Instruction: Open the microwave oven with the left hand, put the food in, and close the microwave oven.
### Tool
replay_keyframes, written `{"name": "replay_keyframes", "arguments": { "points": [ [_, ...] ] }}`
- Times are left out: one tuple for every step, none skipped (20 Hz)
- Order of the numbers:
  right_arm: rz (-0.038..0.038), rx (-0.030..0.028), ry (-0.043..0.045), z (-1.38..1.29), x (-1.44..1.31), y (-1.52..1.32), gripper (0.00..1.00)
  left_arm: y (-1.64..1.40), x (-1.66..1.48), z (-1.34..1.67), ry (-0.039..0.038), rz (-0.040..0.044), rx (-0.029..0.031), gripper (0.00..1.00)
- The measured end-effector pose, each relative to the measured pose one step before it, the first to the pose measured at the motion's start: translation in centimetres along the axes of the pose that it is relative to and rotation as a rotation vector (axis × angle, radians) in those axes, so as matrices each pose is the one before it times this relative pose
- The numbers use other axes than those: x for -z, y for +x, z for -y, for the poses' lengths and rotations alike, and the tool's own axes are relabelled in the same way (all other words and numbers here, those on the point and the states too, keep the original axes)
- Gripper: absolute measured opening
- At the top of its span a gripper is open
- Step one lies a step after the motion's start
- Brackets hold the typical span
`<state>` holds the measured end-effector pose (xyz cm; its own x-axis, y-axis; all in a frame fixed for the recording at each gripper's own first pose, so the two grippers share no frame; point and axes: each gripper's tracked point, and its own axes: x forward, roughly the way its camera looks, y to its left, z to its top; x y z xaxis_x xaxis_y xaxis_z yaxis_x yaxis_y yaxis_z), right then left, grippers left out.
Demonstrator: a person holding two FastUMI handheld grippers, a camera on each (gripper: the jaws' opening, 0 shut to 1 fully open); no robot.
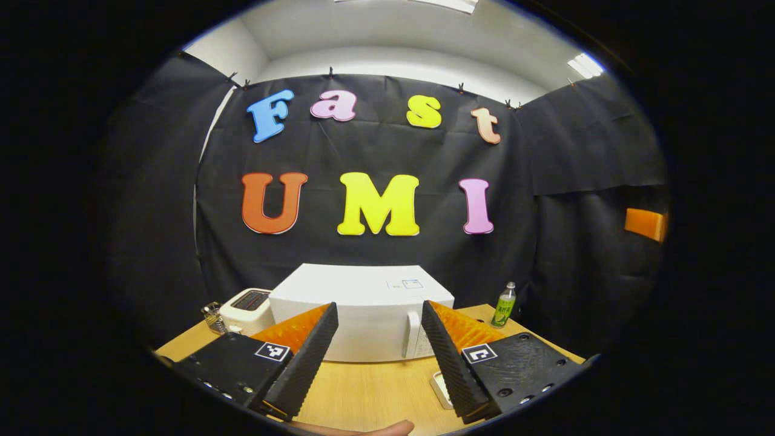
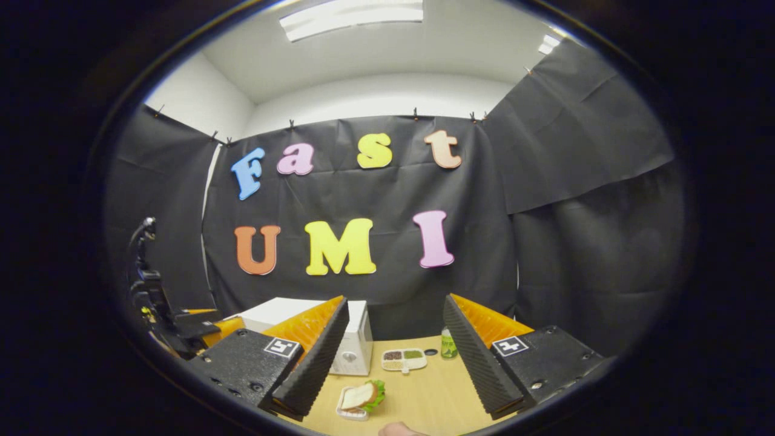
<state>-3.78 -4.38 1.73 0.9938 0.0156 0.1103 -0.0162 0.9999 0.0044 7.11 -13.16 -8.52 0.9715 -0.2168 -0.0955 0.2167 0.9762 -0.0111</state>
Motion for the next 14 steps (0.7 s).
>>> {"name": "replay_keyframes", "arguments": {
  "points": [
    [0.00253,0.00066,0.00111,0.252,0.195,0.002,1.00,0.964,0.984,0.831,-0.00494,-0.01637,0.01213,0.87],
    [0.00552,0.00386,0.00366,0.359,0.007,0.017,1.00,1.107,0.937,0.823,-0.00308,-0.01473,0.01076,0.87],
    [0.00995,0.00611,0.00632,0.397,-0.014,0.111,1.00,1.155,1.005,0.488,0.00334,-0.01644,0.00244,0.73],
    [0.00863,0.00216,0.00549,0.320,-0.010,0.104,0.91,1.123,0.979,0.353,0.00668,-0.01221,-0.00135,0.89],
    [0.00556,0.00112,0.00668,0.285,0.184,0.096,0.91,1.222,0.849,0.368,0.00466,-0.01107,0.00046,0.89],
    [0.00302,0.00003,0.00320,0.247,0.145,0.146,0.91,1.247,0.923,0.368,0.00106,-0.01237,-0.00046,0.90],
    [0.00071,0.00228,0.00020,0.325,0.221,0.124,1.00,1.322,0.596,0.340,-0.00204,-0.00492,0.00129,0.92],
    [-0.00190,0.00121,-0.00119,0.334,0.225,0.182,1.00,1.111,0.656,0.318,0.00013,0.00055,-0.00574,0.82],
    [-0.00291,-0.00062,-0.00112,0.233,0.268,0.196,1.00,1.137,0.541,0.032,0.00594,-0.00049,-0.01198,0.95],
    [-0.00590,-0.00269,-0.00112,0.188,0.319,0.166,1.00,1.077,0.834,0.212,0.00339,-0.00454,-0.00234,0.96],
    [-0.00646,-0.00611,0.00018,0.067,0.419,0.112,1.00,1.100,0.730,0.458,0.00102,-0.00976,0.00420,0.96],
    [-0.00422,-0.00977,0.00259,0.110,0.246,0.066,1.00,1.112,0.843,0.470,0.00086,-0.01183,0.00948,0.96],
    [0.00131,-0.00459,0.00669,0.120,0.129,0.333,1.00,0.915,0.860,0.315,-0.00653,-0.01425,0.00338,1.00],
    [0.00578,-0.00174,0.00488,0.246,-0.019,0.280,1.00,1.065,0.794,0.551,-0.00996,-0.00595,0.01185,0.96]
  ]
}}
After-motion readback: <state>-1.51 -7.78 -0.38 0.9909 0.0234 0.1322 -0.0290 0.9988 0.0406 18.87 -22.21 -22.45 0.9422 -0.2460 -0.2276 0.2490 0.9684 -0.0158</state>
